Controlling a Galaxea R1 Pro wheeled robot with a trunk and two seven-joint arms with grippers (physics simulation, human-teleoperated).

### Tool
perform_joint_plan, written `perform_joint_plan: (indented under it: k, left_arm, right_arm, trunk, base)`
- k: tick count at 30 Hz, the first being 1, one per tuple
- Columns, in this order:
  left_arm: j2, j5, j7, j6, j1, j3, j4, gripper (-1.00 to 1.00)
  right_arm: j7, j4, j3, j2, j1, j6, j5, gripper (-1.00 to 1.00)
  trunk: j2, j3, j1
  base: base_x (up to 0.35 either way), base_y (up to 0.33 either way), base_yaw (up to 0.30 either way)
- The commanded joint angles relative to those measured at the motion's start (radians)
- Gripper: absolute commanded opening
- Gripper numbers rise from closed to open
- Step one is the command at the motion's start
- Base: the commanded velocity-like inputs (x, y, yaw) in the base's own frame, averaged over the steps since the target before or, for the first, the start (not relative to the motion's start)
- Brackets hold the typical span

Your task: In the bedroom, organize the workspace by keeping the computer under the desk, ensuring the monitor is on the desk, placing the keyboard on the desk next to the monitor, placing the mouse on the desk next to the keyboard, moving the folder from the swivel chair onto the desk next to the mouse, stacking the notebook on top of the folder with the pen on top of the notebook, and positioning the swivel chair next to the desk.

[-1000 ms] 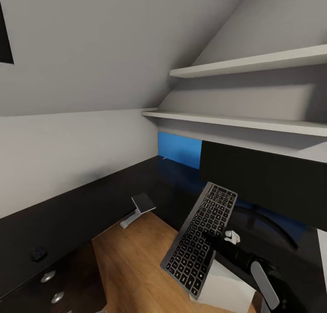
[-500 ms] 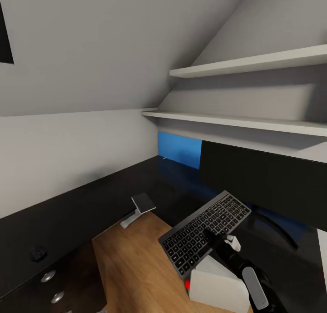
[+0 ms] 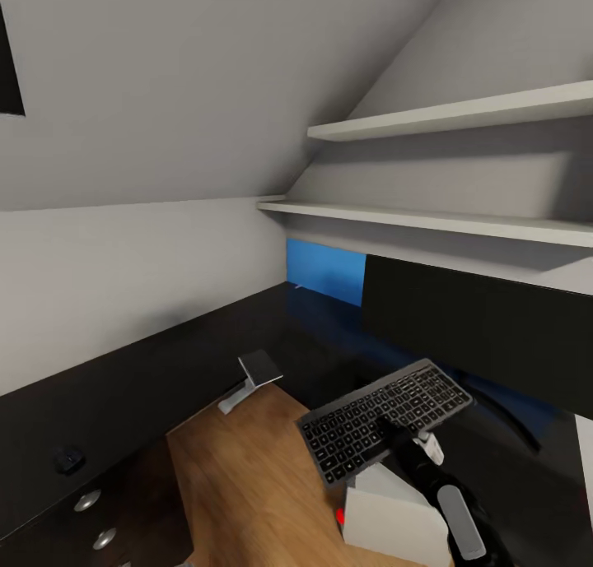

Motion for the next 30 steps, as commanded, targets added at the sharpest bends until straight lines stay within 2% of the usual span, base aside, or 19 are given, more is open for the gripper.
perform_joint_plan:
  k: [1, 5, 8, 12, 19, 24, 30]
  left_arm:
    - [0.0, 0.011, -0.005, -0.003, -0.001, -0.008, 0.001, 1.0]
    - [0.0, 0.011, -0.005, -0.003, -0.001, -0.007, 0.001, 1.0]
    - [0.0, 0.011, -0.005, -0.003, -0.001, -0.007, 0.001, 1.0]
    - [0.0, 0.011, -0.005, -0.003, -0.001, -0.007, 0.001, 1.0]
    - [0.0, 0.011, -0.005, -0.003, -0.001, -0.007, 0.001, 1.0]
    - [0.0, 0.011, -0.005, -0.003, -0.001, -0.008, 0.001, 1.0]
    - [0.0, 0.011, -0.005, -0.004, -0.001, -0.008, 0.001, 1.0]
  right_arm:
    - [0.002, 0.001, -0.015, 0.01, -0.001, -0.015, -0.037, -1.0]
    - [0.002, 0.009, -0.032, 0.029, -0.001, -0.076, -0.185, -1.0]
    - [0.002, 0.036, -0.036, 0.031, -0.001, -0.088, -0.233, -1.0]
    - [0.001, 0.044, -0.04, 0.031, -0.001, -0.115, -0.245, -1.0]
    - [-0.001, 0.046, -0.077, 0.034, -0.001, -0.244, -0.25, -1.0]
    - [-0.003, 0.064, -0.103, 0.034, -0.001, -0.263, -0.313, -1.0]
    - [-0.004, 0.097, -0.107, 0.036, -0.001, -0.291, -0.329, -1.0]
  trunk:
    - [-0.001, -0.001, 0.0]
    - [-0.001, -0.001, 0.0]
    - [-0.001, -0.001, 0.0]
    - [-0.001, -0.001, 0.0]
    - [-0.001, -0.001, 0.0]
    - [-0.001, -0.001, 0.0]
    - [-0.001, -0.001, 0.0]
  base:
    - [0.0, 0.0, -0.045]
    - [0.0, 0.0, -0.179]
    - [0.0, 0.0, -0.245]
    - [0.0, 0.0, -0.257]
    - [0.0, 0.0, -0.26]
    - [0.0, 0.0, -0.26]
    - [0.0, 0.0, -0.26]
